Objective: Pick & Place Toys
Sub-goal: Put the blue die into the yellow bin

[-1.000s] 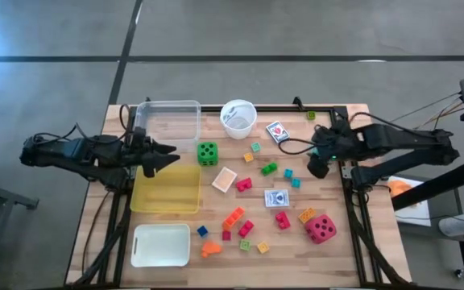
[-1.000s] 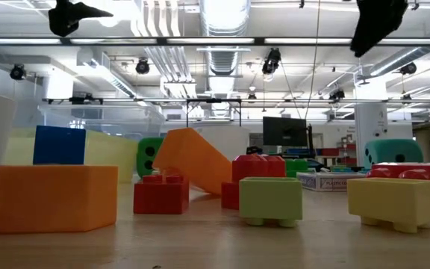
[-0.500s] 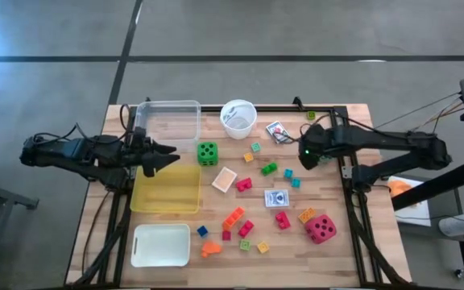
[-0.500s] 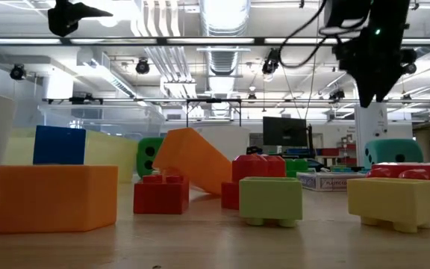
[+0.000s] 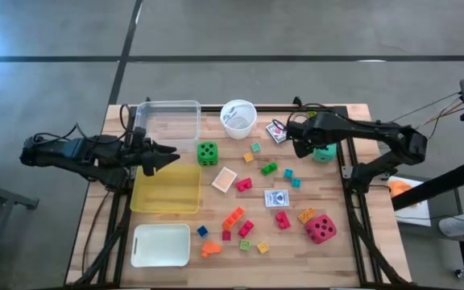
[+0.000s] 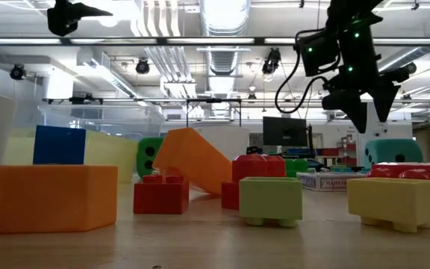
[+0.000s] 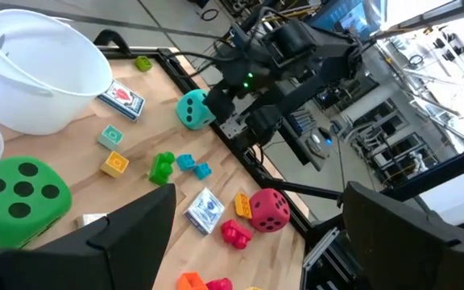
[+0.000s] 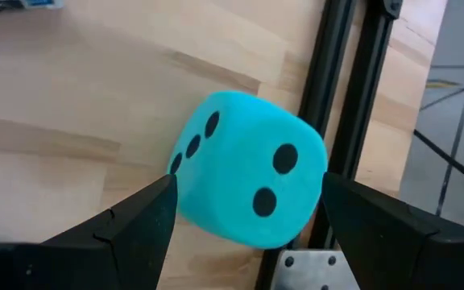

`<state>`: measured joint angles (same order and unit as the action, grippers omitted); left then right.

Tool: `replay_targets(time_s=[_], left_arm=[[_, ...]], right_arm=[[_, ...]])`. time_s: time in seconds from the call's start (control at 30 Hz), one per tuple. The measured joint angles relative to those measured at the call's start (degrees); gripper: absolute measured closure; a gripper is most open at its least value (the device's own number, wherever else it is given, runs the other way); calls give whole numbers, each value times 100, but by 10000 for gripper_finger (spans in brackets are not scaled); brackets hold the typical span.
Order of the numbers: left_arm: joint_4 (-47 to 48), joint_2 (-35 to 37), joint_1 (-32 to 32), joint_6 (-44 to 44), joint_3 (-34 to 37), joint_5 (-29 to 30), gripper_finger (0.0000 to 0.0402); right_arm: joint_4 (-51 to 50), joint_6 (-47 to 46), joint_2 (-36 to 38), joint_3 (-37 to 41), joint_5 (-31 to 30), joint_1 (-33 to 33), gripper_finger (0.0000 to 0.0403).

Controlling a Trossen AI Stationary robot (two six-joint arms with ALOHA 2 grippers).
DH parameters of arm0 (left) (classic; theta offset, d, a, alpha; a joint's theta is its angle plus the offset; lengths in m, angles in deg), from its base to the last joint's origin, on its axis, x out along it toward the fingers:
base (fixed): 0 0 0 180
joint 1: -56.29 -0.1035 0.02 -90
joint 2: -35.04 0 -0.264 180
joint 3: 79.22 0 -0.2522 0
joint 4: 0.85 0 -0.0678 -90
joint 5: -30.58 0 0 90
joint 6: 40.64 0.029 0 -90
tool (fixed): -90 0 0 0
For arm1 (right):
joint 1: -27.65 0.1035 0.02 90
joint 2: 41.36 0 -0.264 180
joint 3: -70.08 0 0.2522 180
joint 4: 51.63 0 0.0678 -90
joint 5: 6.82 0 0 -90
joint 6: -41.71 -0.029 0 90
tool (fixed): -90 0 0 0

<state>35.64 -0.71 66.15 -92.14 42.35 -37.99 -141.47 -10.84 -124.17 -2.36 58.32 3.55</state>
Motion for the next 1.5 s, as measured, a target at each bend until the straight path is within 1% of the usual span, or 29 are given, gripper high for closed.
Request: replay_targets(time_s=[0.13, 0.3, 0.4, 0.53, 0.93, 1.07, 1.5], left_arm=[[0, 0, 0, -1, 0, 0, 60], [-15, 0, 0, -245, 0, -4, 60], [-15, 0, 0, -306, 0, -4, 60], [-15, 0, 4, -306, 0, -15, 60], [-13, 0, 2, -302, 0, -251, 60], [-13, -2, 0, -293, 0, -350, 60], [-10, -2, 4, -253, 0, -682, 60]], right_arm=[[-4, -7, -203, -163, 43, -149, 101], [-45, -520, -394, -283, 79, -278, 101], [-52, -563, -495, -284, 143, -286, 101], [-141, -726, -613, -218, 265, -278, 101], [-139, -1183, -681, 151, 249, -279, 101], [-4, -1204, -768, 204, 241, -279, 101], [106, -1197, -1600, 233, 100, -268, 101]])
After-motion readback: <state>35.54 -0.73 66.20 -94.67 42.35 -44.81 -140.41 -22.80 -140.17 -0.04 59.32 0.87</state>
